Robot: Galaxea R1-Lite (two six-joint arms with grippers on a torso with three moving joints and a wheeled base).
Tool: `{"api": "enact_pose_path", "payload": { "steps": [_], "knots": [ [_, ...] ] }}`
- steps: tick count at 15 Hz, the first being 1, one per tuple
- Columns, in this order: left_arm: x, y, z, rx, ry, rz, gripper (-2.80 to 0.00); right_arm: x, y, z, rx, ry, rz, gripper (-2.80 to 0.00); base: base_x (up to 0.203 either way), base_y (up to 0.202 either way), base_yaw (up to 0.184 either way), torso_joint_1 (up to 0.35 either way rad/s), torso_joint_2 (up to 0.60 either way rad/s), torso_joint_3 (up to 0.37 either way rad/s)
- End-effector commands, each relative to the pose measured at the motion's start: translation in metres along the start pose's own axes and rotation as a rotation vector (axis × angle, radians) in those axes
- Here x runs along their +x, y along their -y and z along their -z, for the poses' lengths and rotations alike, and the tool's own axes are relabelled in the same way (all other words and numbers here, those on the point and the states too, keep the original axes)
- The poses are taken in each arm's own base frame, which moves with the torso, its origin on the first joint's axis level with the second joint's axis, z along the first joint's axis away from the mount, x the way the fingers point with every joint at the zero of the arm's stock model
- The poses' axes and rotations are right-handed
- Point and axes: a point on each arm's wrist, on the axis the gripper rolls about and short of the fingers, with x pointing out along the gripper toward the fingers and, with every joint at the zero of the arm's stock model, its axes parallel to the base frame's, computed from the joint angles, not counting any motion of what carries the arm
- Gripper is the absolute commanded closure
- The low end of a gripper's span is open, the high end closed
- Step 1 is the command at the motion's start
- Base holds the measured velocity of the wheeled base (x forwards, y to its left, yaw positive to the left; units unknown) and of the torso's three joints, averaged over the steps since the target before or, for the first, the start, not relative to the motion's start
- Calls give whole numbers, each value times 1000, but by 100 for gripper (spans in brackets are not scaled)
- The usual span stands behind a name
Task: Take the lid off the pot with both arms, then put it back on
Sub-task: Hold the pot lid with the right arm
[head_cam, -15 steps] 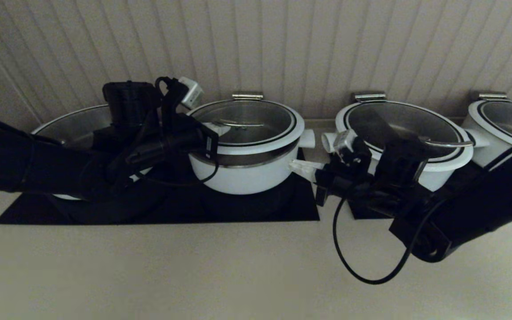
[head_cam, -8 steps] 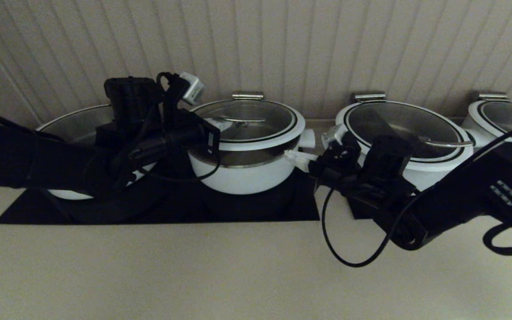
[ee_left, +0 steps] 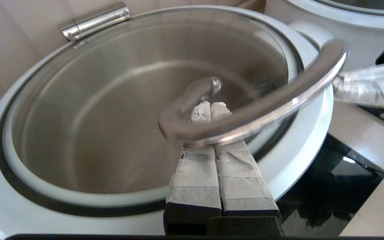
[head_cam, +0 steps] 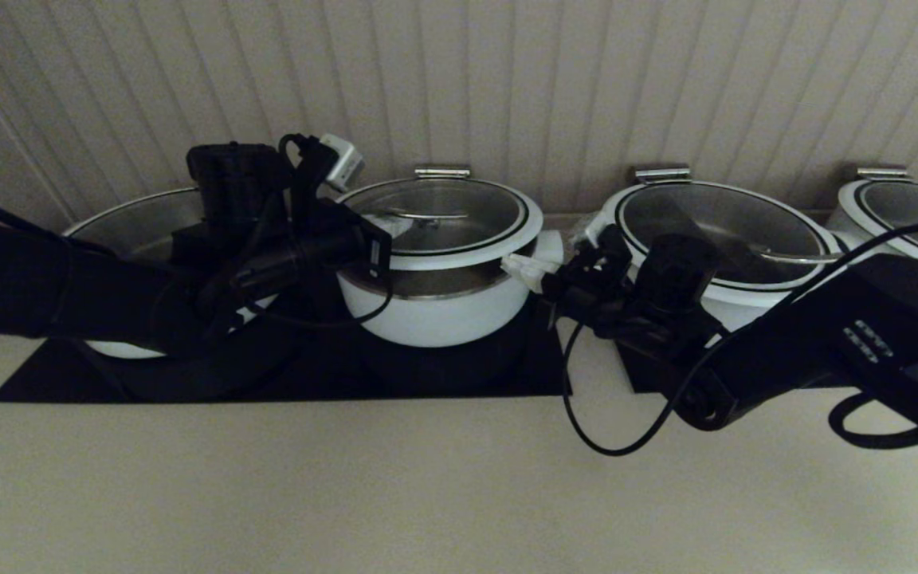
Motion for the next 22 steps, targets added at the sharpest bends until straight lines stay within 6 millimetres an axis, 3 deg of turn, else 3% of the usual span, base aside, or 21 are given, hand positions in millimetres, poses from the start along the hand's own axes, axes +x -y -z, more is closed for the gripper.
{"api": "enact_pose_path", "payload": {
  "steps": [1,15,22],
  "knots": [
    [-4,-2,1,2,-6,-12,0,1,1,-2,-9,15,2,0,0,0,0,0,0,0],
    [-56,-47,3,71,-47,-173,0,0,3,1,-8,9,11,0,0,0,0,0,0,0],
    [-89,-44,7,62,-82,-209,0,-1,6,2,-9,7,19,0,0,0,0,0,0,0]
  ]
}}
